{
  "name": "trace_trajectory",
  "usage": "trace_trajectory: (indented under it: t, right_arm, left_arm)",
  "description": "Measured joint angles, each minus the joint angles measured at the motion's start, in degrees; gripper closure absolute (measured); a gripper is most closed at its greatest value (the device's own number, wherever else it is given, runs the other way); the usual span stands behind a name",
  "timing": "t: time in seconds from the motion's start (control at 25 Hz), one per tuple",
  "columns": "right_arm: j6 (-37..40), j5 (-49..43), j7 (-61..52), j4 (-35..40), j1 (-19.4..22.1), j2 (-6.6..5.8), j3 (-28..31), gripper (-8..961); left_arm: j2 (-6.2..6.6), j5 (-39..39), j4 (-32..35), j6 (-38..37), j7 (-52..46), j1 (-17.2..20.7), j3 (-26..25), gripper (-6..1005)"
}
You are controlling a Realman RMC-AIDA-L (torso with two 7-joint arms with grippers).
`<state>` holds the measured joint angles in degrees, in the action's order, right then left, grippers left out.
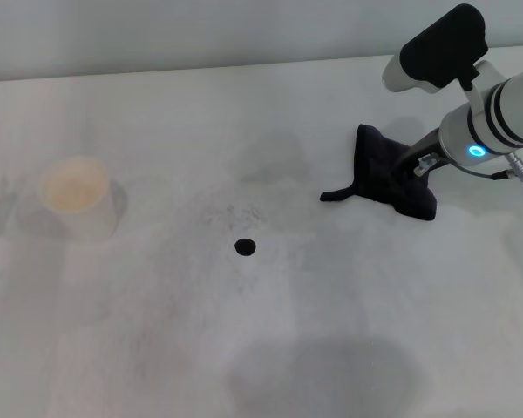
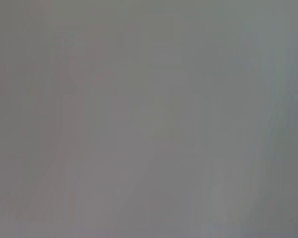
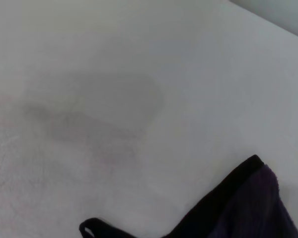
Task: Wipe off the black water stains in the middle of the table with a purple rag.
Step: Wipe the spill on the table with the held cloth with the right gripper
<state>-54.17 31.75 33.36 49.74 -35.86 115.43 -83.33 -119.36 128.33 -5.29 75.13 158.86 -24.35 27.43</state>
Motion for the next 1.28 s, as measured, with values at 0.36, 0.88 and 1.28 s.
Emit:
trace_trajectory:
  t: [0.36,0.88,1.28]
  right_arm:
    - [-1.78,-0.03,-0.11,-0.55,-0.39,-0.14,1.99,668]
    - [-3.85,6.66,3.73,1.14,-0.54,0.17,1.60,783]
    - [-7.00,21.65,12.15,1.29,-3.33,0.41,-8.53,811]
  left_arm:
    - [0.00,0.00,0.47,0.12,-0.17,0.12,-0.01,108]
    - [0.00,-0.02,1.16,0.14,-0.26,0.12,-0.01,109]
    - [0.09,-0.01,1.34,0.02,-0.27,-0.47,-0.01,109]
